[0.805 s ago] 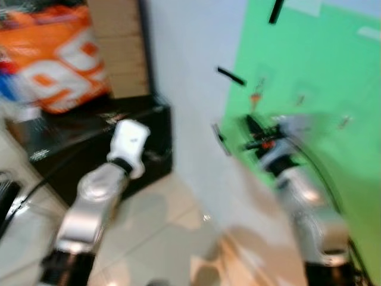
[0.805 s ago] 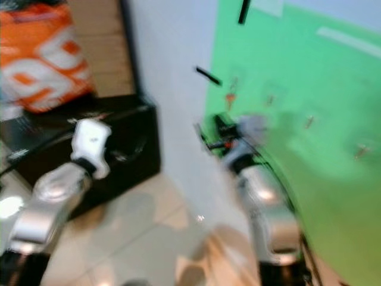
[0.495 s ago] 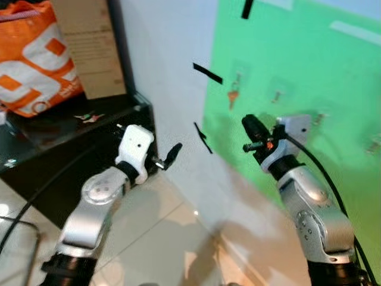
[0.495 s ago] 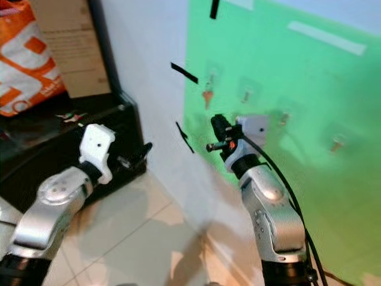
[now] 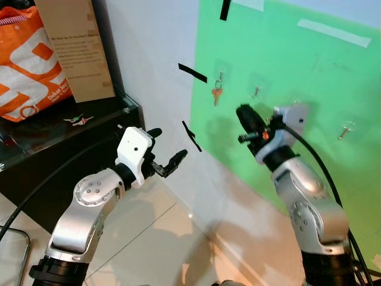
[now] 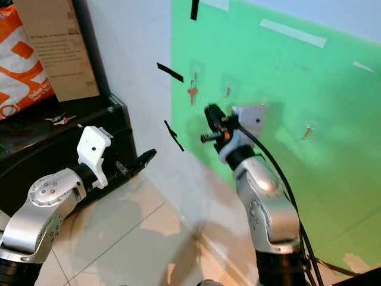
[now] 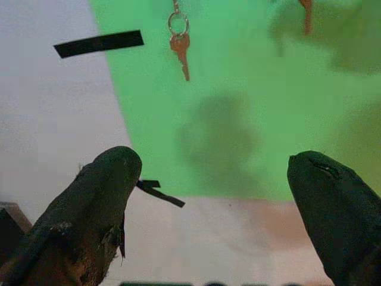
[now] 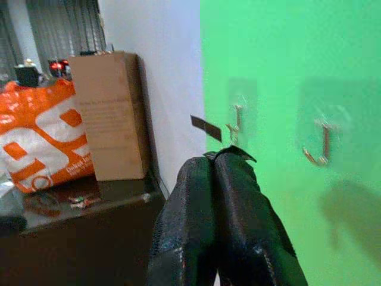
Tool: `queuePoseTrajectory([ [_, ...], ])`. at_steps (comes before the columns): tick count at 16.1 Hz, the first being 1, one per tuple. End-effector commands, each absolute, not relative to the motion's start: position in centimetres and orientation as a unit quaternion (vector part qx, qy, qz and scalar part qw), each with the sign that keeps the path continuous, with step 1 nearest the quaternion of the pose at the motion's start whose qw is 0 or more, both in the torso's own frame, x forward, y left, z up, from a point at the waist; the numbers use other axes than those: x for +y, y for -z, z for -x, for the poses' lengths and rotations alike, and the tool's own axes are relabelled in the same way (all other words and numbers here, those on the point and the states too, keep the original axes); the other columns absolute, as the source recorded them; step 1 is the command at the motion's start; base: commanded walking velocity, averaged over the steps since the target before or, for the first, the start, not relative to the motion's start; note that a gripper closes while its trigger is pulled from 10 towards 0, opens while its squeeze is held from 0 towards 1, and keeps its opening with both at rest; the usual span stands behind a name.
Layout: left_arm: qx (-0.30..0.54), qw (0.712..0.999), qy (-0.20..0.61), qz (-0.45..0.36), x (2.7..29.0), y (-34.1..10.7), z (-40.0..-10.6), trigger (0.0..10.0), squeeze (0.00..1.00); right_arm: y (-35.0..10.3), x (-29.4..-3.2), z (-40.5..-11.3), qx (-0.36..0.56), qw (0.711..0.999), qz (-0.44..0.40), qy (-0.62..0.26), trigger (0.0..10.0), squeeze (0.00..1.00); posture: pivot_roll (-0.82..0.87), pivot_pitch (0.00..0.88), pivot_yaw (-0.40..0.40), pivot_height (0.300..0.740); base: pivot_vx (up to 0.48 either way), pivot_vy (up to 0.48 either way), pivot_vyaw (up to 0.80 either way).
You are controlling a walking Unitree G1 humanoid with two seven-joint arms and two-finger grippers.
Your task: Hang keys on a hook
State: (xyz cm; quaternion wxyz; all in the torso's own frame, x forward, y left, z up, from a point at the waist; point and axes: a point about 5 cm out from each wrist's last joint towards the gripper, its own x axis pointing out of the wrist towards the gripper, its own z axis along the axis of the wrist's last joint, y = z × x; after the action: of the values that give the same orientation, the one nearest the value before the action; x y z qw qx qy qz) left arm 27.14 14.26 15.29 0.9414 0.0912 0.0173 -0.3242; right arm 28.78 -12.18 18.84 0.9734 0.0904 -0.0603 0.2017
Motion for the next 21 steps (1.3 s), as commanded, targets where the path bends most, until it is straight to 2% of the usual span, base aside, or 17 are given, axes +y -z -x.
queuePoseTrajectory([
  [1, 0.015, 0.938, 0.333, -0.091, 14.2, -15.6, -27.0, 10.0, 0.00, -18.7, -11.8, -29.1, -0.051, 0.973, -0.092, -0.207, 10.0, 0.00, 0.00, 0.000, -0.026, 0.740, 0.000, 0.000, 0.00],
  [9, 0.012, 0.932, 0.354, -0.082, 13.8, -16.1, -26.6, 10.0, 0.00, -19.8, -11.8, -31.0, -0.069, 0.976, -0.117, -0.172, 10.0, 0.00, 0.02, 0.000, -0.031, 0.740, 0.000, 0.000, 0.00],
  [21, 0.014, 0.929, 0.362, -0.080, 13.8, -16.1, -26.5, 10.0, 0.00, -19.7, -12.2, -32.0, -0.070, 0.980, -0.133, -0.132, 10.0, 0.00, 0.02, 0.000, -0.034, 0.740, 0.000, 0.000, 0.00],
])
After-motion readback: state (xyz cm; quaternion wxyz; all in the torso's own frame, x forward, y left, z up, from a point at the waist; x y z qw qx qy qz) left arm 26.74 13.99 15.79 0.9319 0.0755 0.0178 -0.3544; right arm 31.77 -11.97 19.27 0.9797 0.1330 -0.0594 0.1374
